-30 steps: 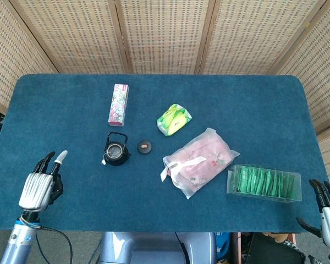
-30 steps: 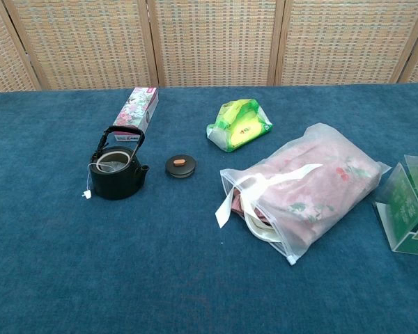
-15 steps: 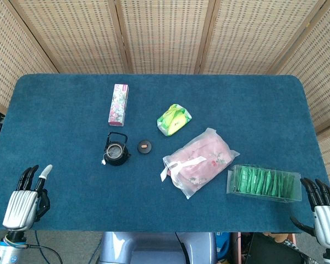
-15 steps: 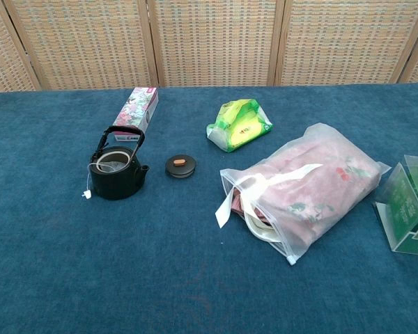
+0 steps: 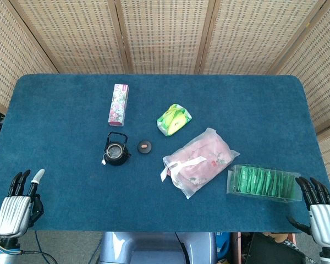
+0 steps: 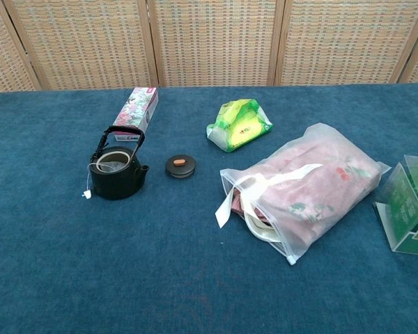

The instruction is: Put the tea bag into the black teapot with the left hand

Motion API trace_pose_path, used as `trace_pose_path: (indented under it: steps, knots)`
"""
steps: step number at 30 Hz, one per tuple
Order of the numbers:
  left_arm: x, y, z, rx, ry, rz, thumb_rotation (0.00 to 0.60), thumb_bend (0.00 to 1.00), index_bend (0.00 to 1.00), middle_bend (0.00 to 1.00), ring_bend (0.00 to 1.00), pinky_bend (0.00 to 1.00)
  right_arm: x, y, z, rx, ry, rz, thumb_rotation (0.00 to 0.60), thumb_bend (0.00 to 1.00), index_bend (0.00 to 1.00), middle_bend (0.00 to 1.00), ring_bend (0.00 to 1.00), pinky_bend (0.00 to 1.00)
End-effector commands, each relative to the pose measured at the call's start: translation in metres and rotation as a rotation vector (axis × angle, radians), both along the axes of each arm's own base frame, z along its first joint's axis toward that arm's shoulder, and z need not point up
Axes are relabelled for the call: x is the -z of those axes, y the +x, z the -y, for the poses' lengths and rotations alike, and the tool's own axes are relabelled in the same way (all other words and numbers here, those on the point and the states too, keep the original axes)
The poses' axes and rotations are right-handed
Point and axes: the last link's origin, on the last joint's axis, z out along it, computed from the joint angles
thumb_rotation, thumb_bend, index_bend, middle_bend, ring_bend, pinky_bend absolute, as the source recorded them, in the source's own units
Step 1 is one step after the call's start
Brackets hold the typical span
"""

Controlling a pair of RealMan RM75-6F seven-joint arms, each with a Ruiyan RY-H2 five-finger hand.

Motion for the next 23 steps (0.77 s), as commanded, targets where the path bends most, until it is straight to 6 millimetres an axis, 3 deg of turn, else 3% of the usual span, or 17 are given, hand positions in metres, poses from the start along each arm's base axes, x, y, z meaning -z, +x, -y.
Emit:
trace_pose_path:
  steps: [1,17,23]
  knots:
    - [-0.001,-0.0009,0.0002,-0.004,0.003,-0.005,0.6,0.2,0.0,0.0,0.0,0.0,0.0001,0.0001,0.0002,0.0,0.0,0.0,0.6,0.01,0.12,0.19,0.08,0.16]
    - [-0.006,-0.0054,0.0018,-0.026,-0.005,-0.07,0.6,0.16,0.0,0.0,0.0,0.0,0.0014,0.0005,0.001,-0.005,0.002,0.004,0.6,0.01,0.12,0.19,0.08,0.16]
    - [-0.0074,-0.0047,0.0015,-0.018,-0.012,-0.079,0.6,0.09,0.0,0.0,0.0,0.0,0.0015,0.0002,0.0008,-0.004,0.003,0.005,0.6,0.01,0.12,0.19,0.08,0.16]
